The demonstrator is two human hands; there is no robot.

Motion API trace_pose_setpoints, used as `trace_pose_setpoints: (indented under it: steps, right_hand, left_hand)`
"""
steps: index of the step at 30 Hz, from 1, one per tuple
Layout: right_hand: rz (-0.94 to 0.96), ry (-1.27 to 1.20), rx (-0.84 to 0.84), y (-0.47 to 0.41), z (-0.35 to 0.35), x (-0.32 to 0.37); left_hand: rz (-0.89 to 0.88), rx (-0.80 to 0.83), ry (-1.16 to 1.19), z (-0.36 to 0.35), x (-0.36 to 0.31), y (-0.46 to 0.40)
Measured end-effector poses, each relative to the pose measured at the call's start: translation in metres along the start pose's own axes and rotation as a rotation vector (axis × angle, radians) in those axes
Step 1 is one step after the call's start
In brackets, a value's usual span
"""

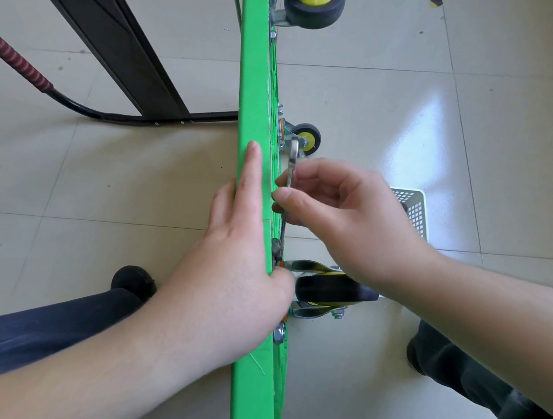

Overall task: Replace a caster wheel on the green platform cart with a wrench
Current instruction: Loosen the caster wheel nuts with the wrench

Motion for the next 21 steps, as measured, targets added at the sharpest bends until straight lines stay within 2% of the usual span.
trace_pose_setpoints:
  steps: [4,10,15,21]
  right_hand:
    - [0.083,0.041,0.066,0.018,0.003,0.001]
    - [0.109,0.039,0.037,0.022,0.006,0.001]
    - [0.146,-0.025,-0.046,0.009,0.009,0.016]
    - [0.095,-0.027,-0.248,-0.019,0.039,0.019]
  left_hand:
    - [0.002,-0.009,0.01,-0.003,0.001,-0.002]
    - [0.017,-0.005,0.003,-0.002,0.0,0.0]
    - [0.015,-0.007,0.012,0.0,-0.001,-0.001]
    - [0.0,-0.017,0.02,-0.001,-0.001,-0.001]
Point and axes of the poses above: each hand's wrist, its own y-axis away from the middle knuckle, its own z-axis out of the back of the hand, x = y × z, the point moved 1 cm from there along -y, towards the middle knuckle, and after that the axes turned 10 degrees about -y, right-handed, at the moved point
